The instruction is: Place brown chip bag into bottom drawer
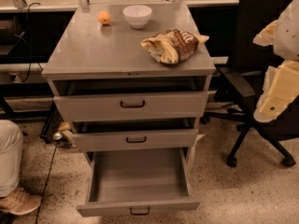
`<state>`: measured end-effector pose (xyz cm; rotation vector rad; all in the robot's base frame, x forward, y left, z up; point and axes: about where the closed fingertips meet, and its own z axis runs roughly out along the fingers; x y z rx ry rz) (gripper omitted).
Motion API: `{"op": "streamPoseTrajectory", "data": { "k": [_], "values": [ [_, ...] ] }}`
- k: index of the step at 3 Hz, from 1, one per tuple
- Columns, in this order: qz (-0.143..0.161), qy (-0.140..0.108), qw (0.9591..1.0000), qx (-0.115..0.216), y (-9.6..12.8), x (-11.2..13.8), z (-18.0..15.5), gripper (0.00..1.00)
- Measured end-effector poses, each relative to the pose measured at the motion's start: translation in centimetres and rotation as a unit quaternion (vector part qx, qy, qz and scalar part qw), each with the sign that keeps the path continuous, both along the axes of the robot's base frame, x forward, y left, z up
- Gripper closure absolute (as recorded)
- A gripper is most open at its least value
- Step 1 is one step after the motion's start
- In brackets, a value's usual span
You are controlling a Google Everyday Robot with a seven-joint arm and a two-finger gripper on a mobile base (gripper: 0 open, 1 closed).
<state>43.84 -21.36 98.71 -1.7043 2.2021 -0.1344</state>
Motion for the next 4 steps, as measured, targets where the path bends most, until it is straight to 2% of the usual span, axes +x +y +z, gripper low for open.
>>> {"op": "streamPoseTrajectory", "data": {
  "k": [1, 2, 3, 4],
  "values": [
    [0.0, 0.0, 1.0, 0.0, 0.0, 0.0, 0.0, 0.0],
    [-0.058, -0.041, 0.9974, 0.014, -2.4, 4.7, 1.4, 0.0],
    [-0.133, -0.102, 0.9844, 0.054, -4.1, 12.4, 2.8, 0.0],
    [-0.215, -0.141, 0.9601, 0.11, -4.4, 20.2, 2.8, 0.0]
  ]
}}
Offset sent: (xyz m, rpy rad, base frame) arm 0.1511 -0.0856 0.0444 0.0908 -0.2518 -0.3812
